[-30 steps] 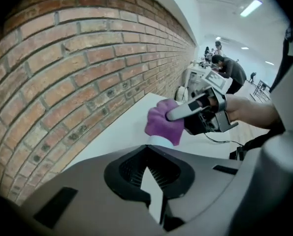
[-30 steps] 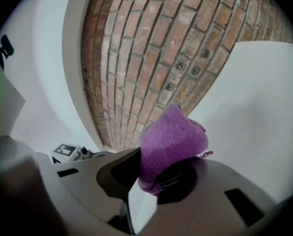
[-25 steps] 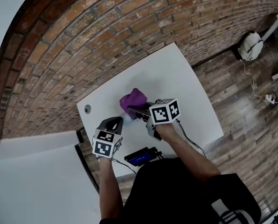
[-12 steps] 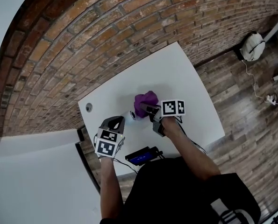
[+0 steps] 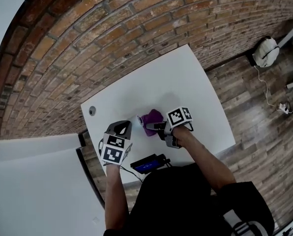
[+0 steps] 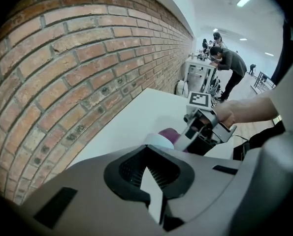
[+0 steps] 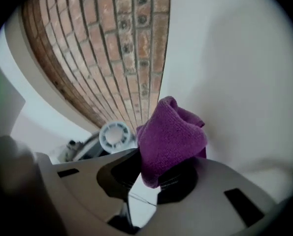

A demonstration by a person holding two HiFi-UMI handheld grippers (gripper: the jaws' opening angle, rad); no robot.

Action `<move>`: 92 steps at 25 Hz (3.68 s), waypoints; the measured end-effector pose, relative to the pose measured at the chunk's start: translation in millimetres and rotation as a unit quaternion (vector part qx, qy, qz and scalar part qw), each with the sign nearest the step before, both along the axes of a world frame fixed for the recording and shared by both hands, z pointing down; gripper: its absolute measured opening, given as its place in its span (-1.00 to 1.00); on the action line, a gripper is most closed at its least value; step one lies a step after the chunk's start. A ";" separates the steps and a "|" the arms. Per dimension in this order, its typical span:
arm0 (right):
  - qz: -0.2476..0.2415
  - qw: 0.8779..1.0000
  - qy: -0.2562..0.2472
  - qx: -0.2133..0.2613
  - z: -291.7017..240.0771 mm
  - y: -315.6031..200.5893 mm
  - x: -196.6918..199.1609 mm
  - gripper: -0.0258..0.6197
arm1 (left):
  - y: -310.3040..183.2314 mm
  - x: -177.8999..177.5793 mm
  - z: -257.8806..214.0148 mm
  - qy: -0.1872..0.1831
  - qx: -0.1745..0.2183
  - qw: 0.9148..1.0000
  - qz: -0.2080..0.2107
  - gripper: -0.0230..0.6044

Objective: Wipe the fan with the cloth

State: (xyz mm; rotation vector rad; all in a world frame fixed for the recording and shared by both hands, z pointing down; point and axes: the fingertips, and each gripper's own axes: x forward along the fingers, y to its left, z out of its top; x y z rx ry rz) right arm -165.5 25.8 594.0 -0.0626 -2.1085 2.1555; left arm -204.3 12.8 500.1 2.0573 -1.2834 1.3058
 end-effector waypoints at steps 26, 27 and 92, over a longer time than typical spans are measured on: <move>-0.174 0.883 0.272 0.341 42.8 -49.2 40.2 -0.68 | -0.8 -1.3 -0.7 0.016 0.017 1.000 -0.018 -0.93; -0.128 0.898 0.255 0.334 32.7 -63.1 32.4 -0.68 | -1.2 -1.8 -0.9 0.016 0.018 1.000 -0.019 -0.93; 0.059 0.972 0.010 0.227 -81.8 -90.7 -31.3 -0.68 | 4.7 -16.8 1.5 0.018 -0.042 0.999 -0.007 -0.93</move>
